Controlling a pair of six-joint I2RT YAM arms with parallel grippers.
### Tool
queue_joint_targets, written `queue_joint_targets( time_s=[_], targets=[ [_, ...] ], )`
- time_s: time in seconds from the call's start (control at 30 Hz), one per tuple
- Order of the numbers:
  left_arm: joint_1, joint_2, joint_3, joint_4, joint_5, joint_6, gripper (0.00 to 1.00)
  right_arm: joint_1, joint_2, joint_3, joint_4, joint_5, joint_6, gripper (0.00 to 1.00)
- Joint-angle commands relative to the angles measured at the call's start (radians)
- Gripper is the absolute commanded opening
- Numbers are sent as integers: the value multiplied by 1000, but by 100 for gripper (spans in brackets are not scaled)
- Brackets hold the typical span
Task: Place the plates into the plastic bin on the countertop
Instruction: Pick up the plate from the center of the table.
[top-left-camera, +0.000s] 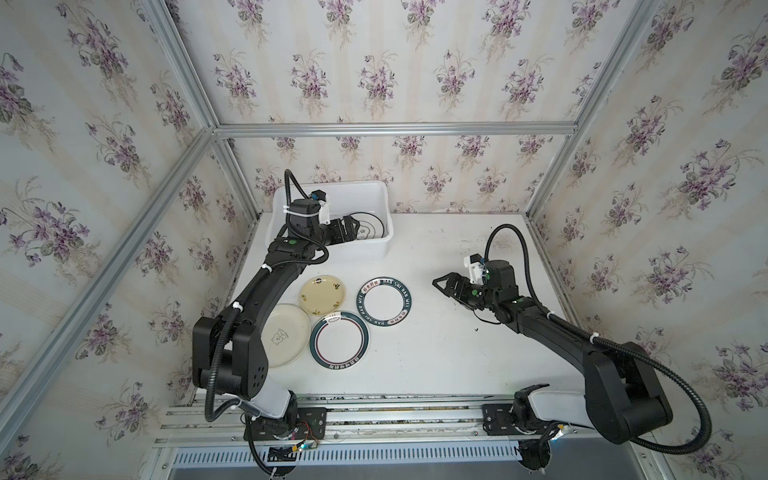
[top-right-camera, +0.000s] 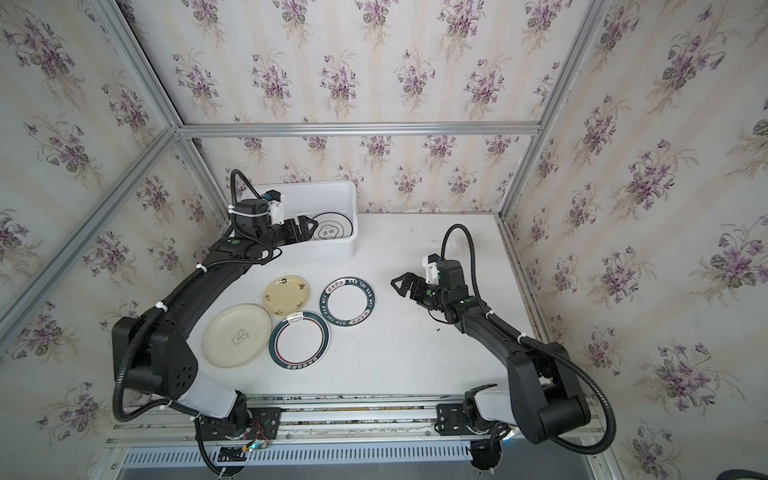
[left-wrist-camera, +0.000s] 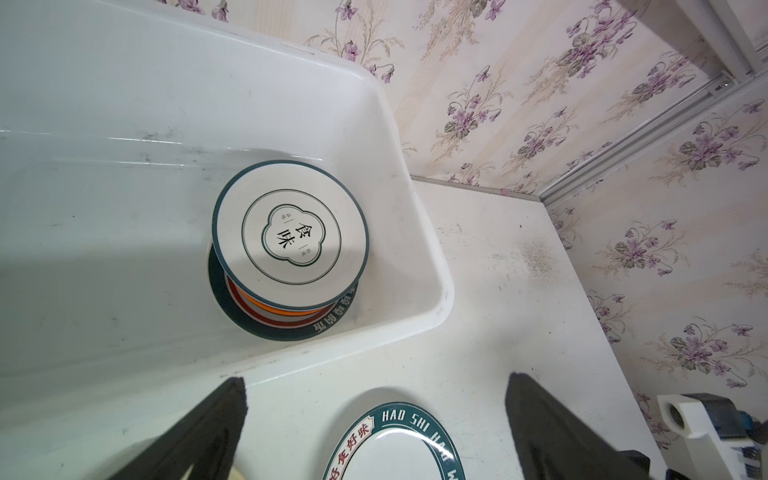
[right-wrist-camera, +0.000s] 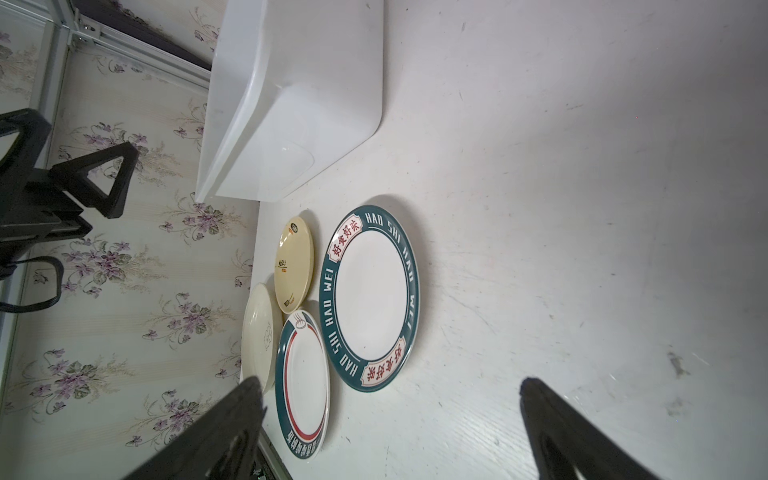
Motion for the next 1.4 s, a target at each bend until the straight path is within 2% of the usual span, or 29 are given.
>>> queue_joint_targets(
  time_s=[0.0,0.27,0.7,0.97,1.37],
  targets=[
    [-6,-65,-59,54,-17,-4,100,4,30,15,66,-26,11,98],
    [-12,-230,-255,93,-77,-13,100,22,110,25,121,-42,23,98],
    [-17,-396,-410,137,-66,-43,100,41,241,45,219,-64,56,97],
    [-21,-435,-469,140,-67,-47,100,63,332,80,265,-64,73,92],
    [-24,-430,-481,156,-45,-55,100,91,417,111,291,-58,85,84]
  ],
)
